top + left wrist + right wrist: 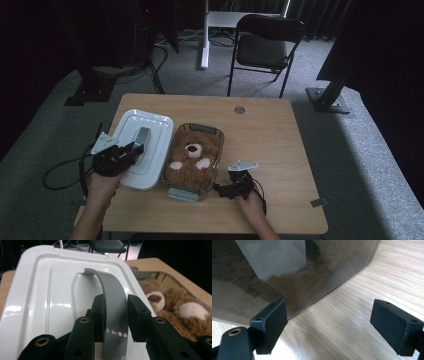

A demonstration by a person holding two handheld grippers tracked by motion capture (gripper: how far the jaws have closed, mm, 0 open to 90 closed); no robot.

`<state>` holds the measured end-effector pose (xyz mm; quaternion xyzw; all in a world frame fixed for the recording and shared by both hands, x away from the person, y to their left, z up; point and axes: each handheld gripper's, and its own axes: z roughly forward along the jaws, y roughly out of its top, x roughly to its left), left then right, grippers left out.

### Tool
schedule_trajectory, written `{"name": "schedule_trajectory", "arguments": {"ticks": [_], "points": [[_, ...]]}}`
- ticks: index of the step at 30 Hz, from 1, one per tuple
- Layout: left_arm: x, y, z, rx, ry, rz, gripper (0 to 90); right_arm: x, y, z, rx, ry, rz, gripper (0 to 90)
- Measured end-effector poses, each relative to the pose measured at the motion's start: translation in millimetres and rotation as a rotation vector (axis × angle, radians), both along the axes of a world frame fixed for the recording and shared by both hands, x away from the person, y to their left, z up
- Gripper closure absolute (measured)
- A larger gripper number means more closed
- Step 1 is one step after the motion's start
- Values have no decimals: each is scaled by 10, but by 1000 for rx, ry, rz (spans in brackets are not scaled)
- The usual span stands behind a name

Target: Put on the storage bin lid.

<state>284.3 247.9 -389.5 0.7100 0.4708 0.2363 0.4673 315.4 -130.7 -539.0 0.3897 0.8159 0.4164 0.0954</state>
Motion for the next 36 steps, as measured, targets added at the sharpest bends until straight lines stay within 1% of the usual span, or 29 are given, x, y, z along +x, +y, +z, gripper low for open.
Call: {"name": "schedule_trajectory", "arguments": {"ticks": [3, 4, 7, 8, 12, 17, 21, 25, 27, 28, 29, 32, 33, 34, 35, 36], "points": [[-7, -100, 69, 0, -17, -26, 700, 0, -2, -4, -2, -1, -2, 133], [-8, -139, 87, 6, -21, -38, 701, 0, -2, -3, -3, 1, -2, 133], [11, -261, 111, 1, -25, -59, 701, 0, -15, 1, -2, -4, -5, 133], [20, -308, 111, 0, -23, -65, 701, -1, -21, 1, 2, -4, -7, 133], [56, -515, 88, -1, -8, -113, 701, -6, -53, 1, -15, -16, -18, 133], [88, -739, 76, -12, 4, -148, 701, 3, -112, -2, -16, -21, -35, 133], [126, -895, 48, -25, 17, -165, 701, -2, -151, 8, -20, -28, -47, 133], [173, -1047, -5, -52, 36, -174, 701, 0, -187, 2, -23, -30, -56, 133], [201, -1109, -41, -54, 46, -178, 701, 4, -204, 1, -20, -28, -59, 133], [201, -1109, -41, -54, 46, -178, 701, 4, -204, 1, -20, -28, -59, 133], [215, -1158, -71, -61, 52, -183, 701, 0, -219, 7, -22, -32, -62, 133], [223, -1205, -100, -63, 63, -183, 701, 0, -231, 8, -20, -32, -64, 133], [226, -1244, -129, -64, 72, -187, 701, 5, -241, 3, -20, -31, -65, 133], [226, -1244, -129, -64, 72, -187, 701, 5, -241, 3, -20, -31, -65, 133], [225, -1267, -155, -81, 80, -182, 701, 7, -243, 1, -21, -30, -66, 133], [222, -1276, -166, -84, 79, -181, 701, 8, -242, 0, -20, -29, -65, 133]]}}
